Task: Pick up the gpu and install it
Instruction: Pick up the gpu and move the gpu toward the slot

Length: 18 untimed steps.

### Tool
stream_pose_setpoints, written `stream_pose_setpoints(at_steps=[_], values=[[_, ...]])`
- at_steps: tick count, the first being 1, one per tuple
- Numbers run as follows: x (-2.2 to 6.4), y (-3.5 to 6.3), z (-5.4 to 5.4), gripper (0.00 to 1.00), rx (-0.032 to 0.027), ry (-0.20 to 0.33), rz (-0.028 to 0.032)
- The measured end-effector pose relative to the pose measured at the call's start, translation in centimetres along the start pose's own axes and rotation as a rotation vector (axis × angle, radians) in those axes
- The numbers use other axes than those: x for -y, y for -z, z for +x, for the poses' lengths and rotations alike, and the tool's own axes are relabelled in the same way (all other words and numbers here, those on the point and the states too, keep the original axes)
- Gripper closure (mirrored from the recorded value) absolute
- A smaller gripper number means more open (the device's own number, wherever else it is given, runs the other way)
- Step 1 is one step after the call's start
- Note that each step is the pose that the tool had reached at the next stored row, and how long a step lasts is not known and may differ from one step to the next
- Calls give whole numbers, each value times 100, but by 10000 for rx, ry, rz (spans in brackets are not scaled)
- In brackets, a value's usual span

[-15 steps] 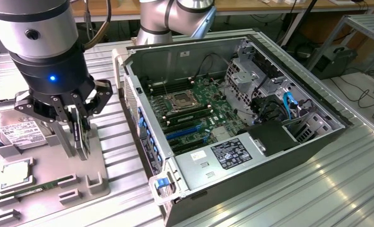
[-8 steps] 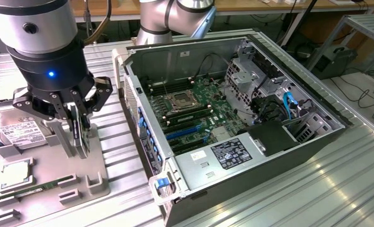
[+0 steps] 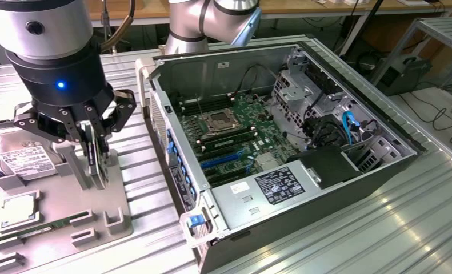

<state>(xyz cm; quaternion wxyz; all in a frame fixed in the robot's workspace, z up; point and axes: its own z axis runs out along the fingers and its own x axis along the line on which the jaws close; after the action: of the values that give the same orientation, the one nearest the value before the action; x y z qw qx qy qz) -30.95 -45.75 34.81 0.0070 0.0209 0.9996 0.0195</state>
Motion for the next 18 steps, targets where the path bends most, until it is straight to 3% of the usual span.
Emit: stream_pose_setpoints(at_steps=[18], values=[[-7, 170, -20, 73, -2, 0, 2]])
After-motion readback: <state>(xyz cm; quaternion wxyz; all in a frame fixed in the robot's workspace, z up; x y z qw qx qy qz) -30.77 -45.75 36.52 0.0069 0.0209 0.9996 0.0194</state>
